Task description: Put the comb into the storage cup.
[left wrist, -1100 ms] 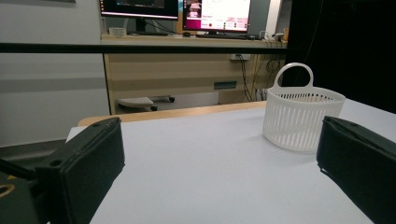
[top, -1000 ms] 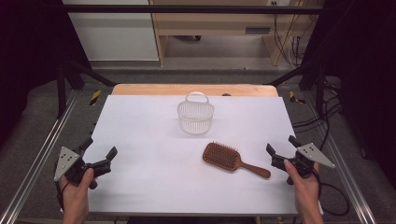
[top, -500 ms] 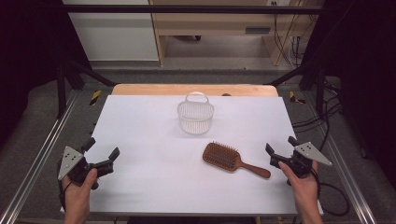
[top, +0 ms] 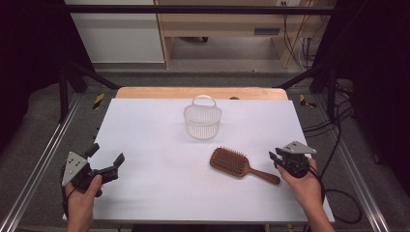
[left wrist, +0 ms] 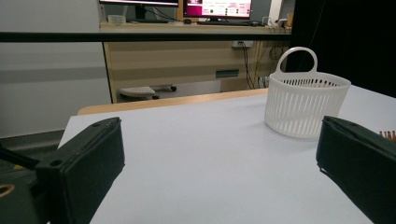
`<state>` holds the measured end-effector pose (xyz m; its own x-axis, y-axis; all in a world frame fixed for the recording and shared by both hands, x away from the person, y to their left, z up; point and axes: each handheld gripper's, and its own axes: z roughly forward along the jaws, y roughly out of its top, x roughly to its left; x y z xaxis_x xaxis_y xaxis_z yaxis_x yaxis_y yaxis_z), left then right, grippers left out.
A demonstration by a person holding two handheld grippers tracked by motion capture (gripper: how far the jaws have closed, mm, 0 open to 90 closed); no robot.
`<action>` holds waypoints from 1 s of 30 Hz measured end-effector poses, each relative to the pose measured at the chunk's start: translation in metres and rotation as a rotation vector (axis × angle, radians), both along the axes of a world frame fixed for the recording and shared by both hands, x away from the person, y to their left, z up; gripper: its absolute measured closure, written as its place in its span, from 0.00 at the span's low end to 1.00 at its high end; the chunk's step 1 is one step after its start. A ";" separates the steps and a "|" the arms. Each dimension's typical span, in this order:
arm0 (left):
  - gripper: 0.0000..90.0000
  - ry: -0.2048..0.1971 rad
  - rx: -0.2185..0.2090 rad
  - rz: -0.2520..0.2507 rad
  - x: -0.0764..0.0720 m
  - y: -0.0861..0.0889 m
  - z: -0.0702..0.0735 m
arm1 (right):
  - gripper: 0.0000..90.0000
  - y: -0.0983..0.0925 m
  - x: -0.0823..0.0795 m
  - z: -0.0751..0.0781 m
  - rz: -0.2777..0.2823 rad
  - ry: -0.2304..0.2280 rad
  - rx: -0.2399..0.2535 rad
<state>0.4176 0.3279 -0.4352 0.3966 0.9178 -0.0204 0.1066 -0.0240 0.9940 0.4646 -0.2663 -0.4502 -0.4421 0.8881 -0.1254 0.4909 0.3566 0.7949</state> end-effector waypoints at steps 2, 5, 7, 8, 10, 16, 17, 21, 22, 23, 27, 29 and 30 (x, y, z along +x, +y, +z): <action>0.01 0.000 0.001 -0.001 0.000 0.000 0.000 | 0.87 0.002 0.003 -0.001 0.019 0.035 -0.033; 0.01 0.001 0.002 -0.001 0.000 0.000 0.000 | 0.93 0.004 0.006 -0.002 0.031 0.073 -0.046; 0.01 0.002 0.005 -0.001 0.000 -0.001 0.000 | 0.99 0.006 0.010 -0.003 0.054 0.127 -0.061; 0.01 0.002 0.005 -0.001 0.000 -0.001 0.000 | 0.99 0.006 0.010 -0.003 0.054 0.127 -0.061; 0.01 0.002 0.005 -0.001 0.000 0.000 0.000 | 1.00 0.010 0.012 -0.006 0.088 0.171 -0.077; 0.02 0.004 0.005 -0.003 0.001 0.000 0.000 | 1.00 0.019 0.011 -0.015 0.129 0.219 -0.104; 0.02 0.004 0.005 -0.003 0.001 0.000 0.000 | 1.00 0.019 0.011 -0.015 0.129 0.219 -0.104; 0.02 0.004 0.008 -0.003 0.000 0.000 0.000 | 1.00 0.024 0.007 -0.017 0.153 0.253 -0.108; 0.02 0.005 0.008 -0.003 0.000 0.000 0.000 | 1.00 0.026 0.006 -0.017 0.158 0.260 -0.105; 0.02 0.005 0.008 -0.003 0.000 0.000 0.000 | 1.00 0.026 0.006 -0.017 0.158 0.260 -0.105; 0.02 0.006 0.009 -0.002 0.001 0.000 0.000 | 1.00 0.030 -0.001 -0.015 0.183 0.299 -0.099; 0.02 0.006 0.009 -0.002 0.001 0.000 0.000 | 1.00 0.033 -0.005 -0.015 0.191 0.312 -0.091; 0.02 0.006 0.009 -0.003 0.001 0.000 0.000 | 1.00 0.034 -0.009 -0.014 0.190 0.327 -0.076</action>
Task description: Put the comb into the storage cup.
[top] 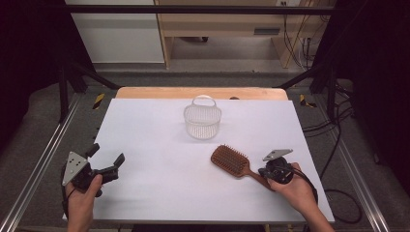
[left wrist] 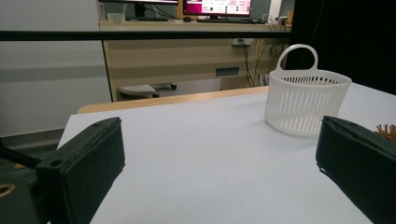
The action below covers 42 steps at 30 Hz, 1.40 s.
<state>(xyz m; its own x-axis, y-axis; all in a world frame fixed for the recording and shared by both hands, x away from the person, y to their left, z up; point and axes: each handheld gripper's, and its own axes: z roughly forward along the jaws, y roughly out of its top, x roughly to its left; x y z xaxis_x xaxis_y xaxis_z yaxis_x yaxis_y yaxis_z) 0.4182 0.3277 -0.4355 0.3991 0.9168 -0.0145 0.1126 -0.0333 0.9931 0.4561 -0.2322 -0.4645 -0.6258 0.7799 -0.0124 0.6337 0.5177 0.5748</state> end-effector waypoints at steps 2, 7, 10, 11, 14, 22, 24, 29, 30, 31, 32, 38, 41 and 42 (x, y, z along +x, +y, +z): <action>0.02 0.001 0.001 0.000 0.000 0.000 0.000 | 1.00 0.000 -0.001 0.000 -0.002 0.006 0.007; 0.02 0.002 0.000 -0.002 0.000 0.000 0.000 | 1.00 0.005 -0.006 0.001 -0.004 0.043 0.025; 0.02 0.002 -0.002 -0.001 0.000 0.000 0.000 | 1.00 0.009 -0.009 0.001 -0.013 0.063 0.041; 0.02 0.002 -0.002 -0.001 0.000 0.000 0.000 | 1.00 0.009 -0.009 0.001 -0.004 0.063 0.039; 0.02 0.002 0.000 -0.001 0.000 0.000 0.000 | 1.00 0.012 -0.011 0.001 0.002 0.075 0.061; 0.02 0.001 0.004 -0.002 0.000 0.000 0.000 | 0.99 0.012 -0.013 0.009 -0.018 0.045 0.070; 0.02 0.002 0.005 -0.002 0.000 0.000 0.000 | 0.96 0.012 -0.014 0.011 -0.021 0.042 0.075; 0.02 0.000 0.006 0.000 0.000 0.000 0.000 | 0.63 0.019 -0.017 0.017 -0.016 0.061 0.091; 0.02 0.000 0.007 0.000 0.000 0.000 0.000 | 0.63 0.019 -0.017 0.017 -0.016 0.061 0.091; 0.02 0.001 0.010 0.001 0.000 0.000 0.000 | 0.56 0.020 -0.017 0.017 -0.023 0.073 0.087; 0.02 0.002 0.011 0.002 0.000 0.000 0.000 | 0.43 0.024 -0.016 0.017 -0.025 0.078 0.086; 0.02 0.003 0.016 -0.002 0.000 -0.002 0.000 | 0.15 0.035 -0.011 0.015 -0.052 0.058 0.059; 0.02 0.002 0.016 -0.001 0.000 -0.002 0.000 | 0.11 0.037 -0.009 0.015 -0.060 0.053 0.052; 0.02 0.002 0.015 -0.002 0.000 -0.002 0.000 | 0.10 0.039 -0.008 0.015 -0.058 0.048 0.056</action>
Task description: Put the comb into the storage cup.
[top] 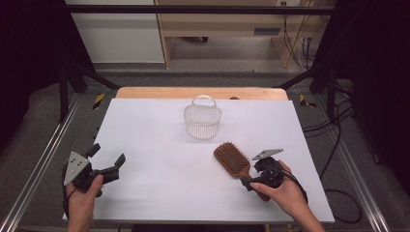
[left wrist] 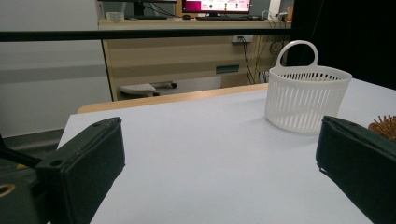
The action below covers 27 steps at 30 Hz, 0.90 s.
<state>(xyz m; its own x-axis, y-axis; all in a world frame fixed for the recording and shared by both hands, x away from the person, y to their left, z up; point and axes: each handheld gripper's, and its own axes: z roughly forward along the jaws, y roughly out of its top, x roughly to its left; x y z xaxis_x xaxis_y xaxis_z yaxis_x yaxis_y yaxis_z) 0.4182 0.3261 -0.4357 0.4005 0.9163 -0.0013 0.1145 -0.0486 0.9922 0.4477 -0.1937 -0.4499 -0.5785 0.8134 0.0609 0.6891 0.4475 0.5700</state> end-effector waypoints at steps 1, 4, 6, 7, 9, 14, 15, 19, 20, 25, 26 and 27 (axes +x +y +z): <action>0.02 0.000 -0.001 0.000 0.000 0.000 0.000 | 0.09 0.001 0.001 0.000 0.011 0.004 -0.005; 0.02 -0.001 0.000 0.000 0.000 0.000 0.000 | 0.10 0.005 0.003 0.000 0.026 0.014 -0.015; 0.02 0.000 0.001 -0.001 0.000 0.000 0.000 | 0.13 0.007 0.004 -0.001 0.037 0.024 -0.023; 0.02 -0.001 0.001 -0.001 0.000 0.000 0.000 | 0.19 0.010 0.004 -0.001 0.045 0.032 -0.037; 0.02 -0.001 0.002 -0.001 0.000 -0.001 0.000 | 0.24 0.011 0.005 -0.002 0.047 0.038 -0.051; 0.02 -0.002 0.003 0.001 0.000 0.000 0.000 | 0.34 0.012 0.005 -0.003 0.041 0.047 -0.064; 0.02 -0.002 0.003 0.001 0.000 0.000 0.000 | 0.38 0.011 0.006 -0.004 0.043 0.050 -0.070; 0.02 -0.001 0.003 0.001 0.000 -0.001 0.000 | 0.49 0.011 0.007 -0.005 0.034 0.056 -0.080; 0.02 -0.002 0.004 0.001 0.000 -0.001 0.000 | 0.52 0.011 0.007 -0.004 0.031 0.058 -0.080; 0.02 -0.001 0.009 0.000 0.000 -0.002 0.000 | 0.64 0.011 0.006 -0.004 0.031 0.062 -0.096; 0.02 -0.001 0.010 0.000 0.000 -0.002 0.000 | 0.66 0.011 0.006 -0.005 0.031 0.067 -0.094; 0.02 -0.001 0.010 0.001 0.000 -0.002 0.000 | 0.67 0.011 0.006 -0.005 0.032 0.068 -0.095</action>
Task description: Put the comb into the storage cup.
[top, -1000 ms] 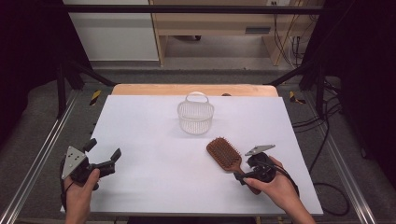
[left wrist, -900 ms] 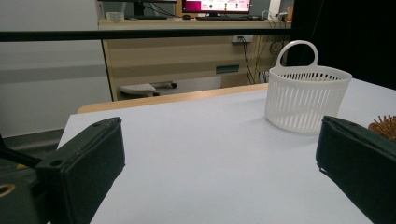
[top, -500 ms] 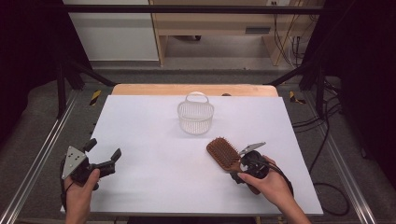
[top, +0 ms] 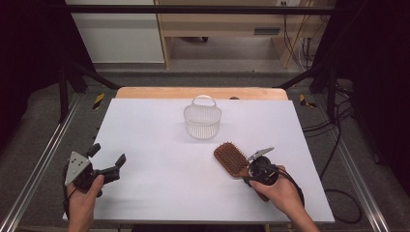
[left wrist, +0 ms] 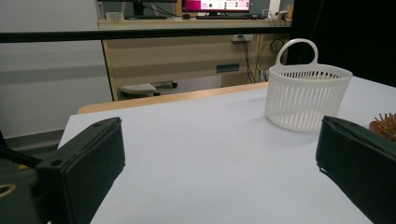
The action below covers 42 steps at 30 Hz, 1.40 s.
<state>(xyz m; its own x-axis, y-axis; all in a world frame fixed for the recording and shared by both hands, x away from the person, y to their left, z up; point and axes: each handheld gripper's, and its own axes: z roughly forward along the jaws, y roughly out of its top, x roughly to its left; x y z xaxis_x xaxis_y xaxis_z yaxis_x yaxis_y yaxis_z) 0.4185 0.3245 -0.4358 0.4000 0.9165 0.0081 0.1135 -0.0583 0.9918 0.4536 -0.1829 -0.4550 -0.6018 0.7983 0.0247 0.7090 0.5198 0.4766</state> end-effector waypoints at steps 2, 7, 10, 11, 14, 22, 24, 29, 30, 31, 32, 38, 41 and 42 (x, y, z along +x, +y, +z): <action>0.02 0.001 0.000 0.000 0.000 0.000 0.000 | 0.69 0.001 0.000 -0.002 0.005 0.005 -0.006; 0.02 0.001 0.001 -0.002 0.000 -0.001 0.000 | 0.71 0.004 -0.001 -0.002 0.008 -0.004 -0.033; 0.02 0.003 0.003 -0.002 0.000 -0.001 0.000 | 0.72 0.005 -0.002 -0.002 0.002 -0.003 -0.039; 0.02 0.004 0.006 -0.003 0.000 -0.001 0.000 | 0.75 0.006 -0.001 -0.002 0.005 -0.001 -0.042; 0.02 0.003 0.004 -0.002 0.000 -0.001 0.000 | 0.77 0.006 -0.001 -0.002 0.002 0.005 -0.038; 0.02 0.006 0.010 -0.007 0.000 -0.002 0.000 | 0.81 0.003 0.004 -0.002 0.007 0.038 -0.019; 0.02 0.006 0.012 -0.008 0.000 -0.003 0.000 | 0.81 0.005 0.005 -0.001 0.009 0.045 -0.036; 0.02 0.006 0.009 -0.009 0.000 -0.002 0.000 | 0.81 0.007 0.008 0.001 0.021 0.061 -0.055; 0.02 0.005 0.008 -0.009 0.000 -0.002 0.000 | 0.81 0.006 0.007 0.001 0.022 0.057 -0.044; 0.02 0.005 0.009 -0.008 0.000 -0.001 0.000 | 0.81 0.006 0.007 0.001 0.022 0.057 -0.044; 0.02 0.005 0.006 -0.007 0.000 -0.001 0.000 | 0.81 0.005 0.007 0.000 0.028 0.048 -0.040; 0.02 0.003 0.009 -0.007 0.000 -0.002 0.000 | 0.81 0.003 0.003 -0.001 0.028 0.020 -0.028; 0.02 0.002 0.010 -0.006 -0.001 -0.002 0.000 | 0.81 0.001 0.002 -0.001 0.034 0.002 -0.024; 0.02 0.002 0.010 -0.006 -0.001 -0.002 0.000 | 0.81 0.000 0.002 -0.001 0.034 0.000 -0.023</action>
